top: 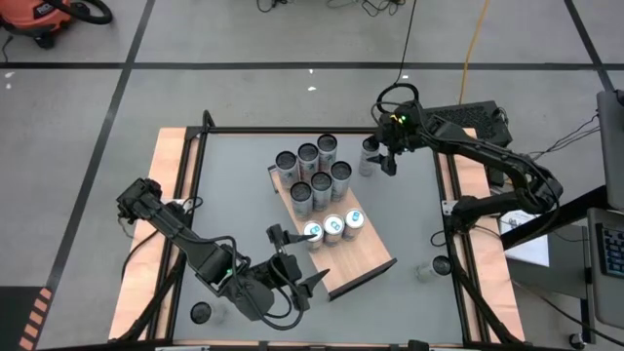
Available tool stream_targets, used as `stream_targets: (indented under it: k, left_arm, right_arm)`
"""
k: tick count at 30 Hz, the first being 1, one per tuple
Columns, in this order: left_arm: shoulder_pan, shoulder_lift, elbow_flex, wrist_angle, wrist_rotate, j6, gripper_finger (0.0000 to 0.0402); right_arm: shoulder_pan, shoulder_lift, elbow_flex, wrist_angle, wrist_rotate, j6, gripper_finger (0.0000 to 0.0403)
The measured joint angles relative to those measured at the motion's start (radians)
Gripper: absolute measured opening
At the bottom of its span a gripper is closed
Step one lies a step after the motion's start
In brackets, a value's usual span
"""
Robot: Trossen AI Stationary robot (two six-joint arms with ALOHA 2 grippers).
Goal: Place canned beverage on shelf
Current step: Put the top right white-yellow soda can on the shelf
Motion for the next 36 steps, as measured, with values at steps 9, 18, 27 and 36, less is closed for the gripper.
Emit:
stream_targets:
  k: [9,18,27,36]
  left_arm:
    - [0.0,0.0,0.0,0.0,0.0,0.0,0.038]
    - [0.008,0.0,0.0,0.0,0.0,0.011,0.038]
    - [0.006,0.0,0.0,0.0,0.0,0.013,0.038]
    - [0.008,0.0,0.0,0.004,0.0,0.018,0.038]
  right_arm:
    - [0.002,-0.121,-0.004,0.007,0.002,-0.005,0.0303]
    - [-0.046,-0.046,-0.003,0.046,-0.011,-0.06,0.0352]
    - [-0.086,0.051,-0.003,0.039,-0.109,-0.043,0.0366]
    - [-0.076,0.107,-0.003,0.021,-0.055,-0.04,0.0353]
